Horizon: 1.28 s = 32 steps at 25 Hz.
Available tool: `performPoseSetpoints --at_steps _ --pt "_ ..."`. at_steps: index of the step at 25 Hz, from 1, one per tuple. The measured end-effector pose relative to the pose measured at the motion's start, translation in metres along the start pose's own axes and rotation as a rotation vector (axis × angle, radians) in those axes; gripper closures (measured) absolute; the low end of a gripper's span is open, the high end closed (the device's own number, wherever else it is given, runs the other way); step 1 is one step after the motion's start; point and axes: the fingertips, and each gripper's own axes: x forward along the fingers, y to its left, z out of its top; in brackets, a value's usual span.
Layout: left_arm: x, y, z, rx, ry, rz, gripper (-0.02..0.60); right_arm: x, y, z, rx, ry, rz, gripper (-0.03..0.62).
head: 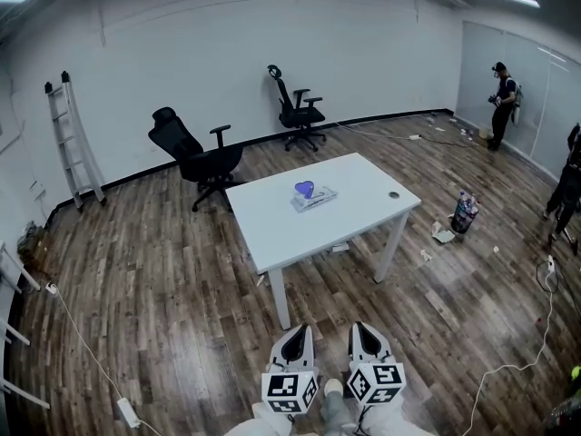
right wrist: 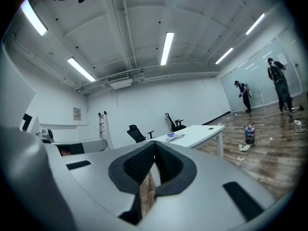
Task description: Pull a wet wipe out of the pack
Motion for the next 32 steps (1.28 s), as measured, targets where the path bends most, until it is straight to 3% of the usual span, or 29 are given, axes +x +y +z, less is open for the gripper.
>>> performPoseSetpoints --at_steps 32 --pt "0.112 0.012 0.001 0.017 0.015 0.015 0.583 0.104 -0.052 0.028 0.01 0.009 0.027 0.585"
